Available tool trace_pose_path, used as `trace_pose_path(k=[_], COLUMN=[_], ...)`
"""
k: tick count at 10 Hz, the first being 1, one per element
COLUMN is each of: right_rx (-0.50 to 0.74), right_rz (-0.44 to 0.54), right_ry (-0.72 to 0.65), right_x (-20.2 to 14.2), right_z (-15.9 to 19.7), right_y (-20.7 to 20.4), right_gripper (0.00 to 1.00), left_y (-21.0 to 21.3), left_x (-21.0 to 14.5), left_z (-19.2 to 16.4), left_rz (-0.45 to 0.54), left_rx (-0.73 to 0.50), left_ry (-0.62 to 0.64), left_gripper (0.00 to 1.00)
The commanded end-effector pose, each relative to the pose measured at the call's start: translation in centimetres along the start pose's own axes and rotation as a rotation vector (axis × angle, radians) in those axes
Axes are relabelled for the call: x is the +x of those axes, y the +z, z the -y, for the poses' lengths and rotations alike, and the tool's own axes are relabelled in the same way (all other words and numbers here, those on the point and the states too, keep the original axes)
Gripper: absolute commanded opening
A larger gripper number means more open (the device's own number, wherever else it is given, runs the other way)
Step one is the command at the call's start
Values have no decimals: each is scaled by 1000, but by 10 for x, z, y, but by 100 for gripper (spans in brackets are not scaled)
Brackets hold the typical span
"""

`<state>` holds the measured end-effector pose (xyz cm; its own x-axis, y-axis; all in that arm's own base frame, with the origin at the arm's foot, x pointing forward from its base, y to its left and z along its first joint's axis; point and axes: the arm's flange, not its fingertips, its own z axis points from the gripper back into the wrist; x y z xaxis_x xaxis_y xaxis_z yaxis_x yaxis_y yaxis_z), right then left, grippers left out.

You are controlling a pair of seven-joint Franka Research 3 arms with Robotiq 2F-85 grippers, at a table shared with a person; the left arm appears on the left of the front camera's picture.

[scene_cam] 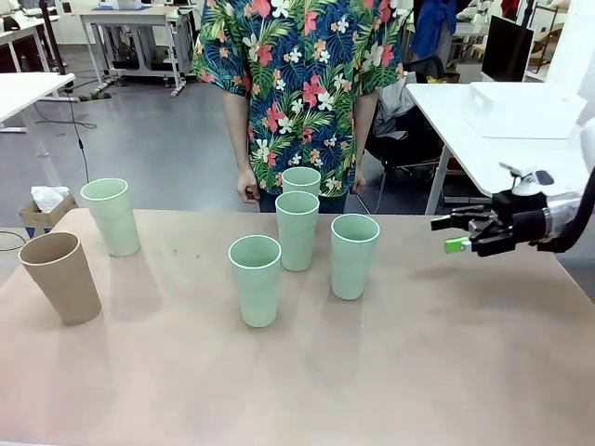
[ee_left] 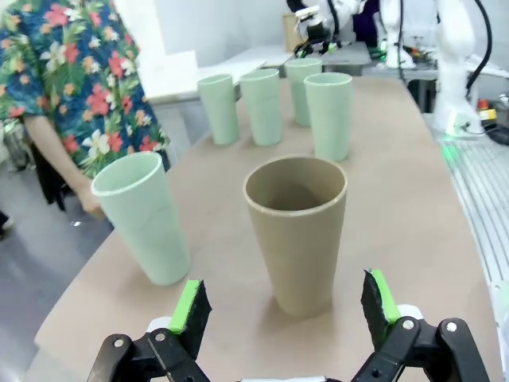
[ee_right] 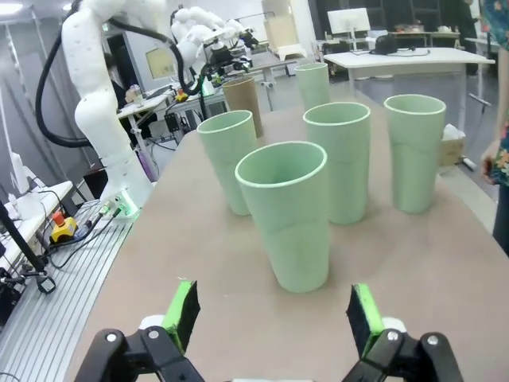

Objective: Stack the cups and store them in the basket.
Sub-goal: Pick up two Reusable plastic cups , one in each hand.

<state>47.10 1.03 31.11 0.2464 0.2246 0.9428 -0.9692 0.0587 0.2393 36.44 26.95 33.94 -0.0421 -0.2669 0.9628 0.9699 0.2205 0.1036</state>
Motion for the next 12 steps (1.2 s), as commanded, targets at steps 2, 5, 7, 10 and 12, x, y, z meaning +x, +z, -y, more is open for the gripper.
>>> trace_pose_path(k=[2,5,7,10,12], right_rx=[-5,-67,-4,-4,-33], right_rz=[62,162,67,67,105], right_ry=[71,100,64,64,100], right_x=[-29,-44,-40,-40,-46], right_z=[-11,-11,-10,-10,-10], right_y=[-21,-37,-27,-27,-46], right_gripper=[100,100,100,100,100], left_y=[-1,-16,-19,-20,-42], left_x=[-40,-54,-47,-53,-61], left_z=[-20,-25,-26,-30,-30], left_rz=[90,108,93,93,145], left_rx=[-136,-144,-134,-140,-204], left_ry=[33,81,86,96,114], left_gripper=[100,100,100,100,100])
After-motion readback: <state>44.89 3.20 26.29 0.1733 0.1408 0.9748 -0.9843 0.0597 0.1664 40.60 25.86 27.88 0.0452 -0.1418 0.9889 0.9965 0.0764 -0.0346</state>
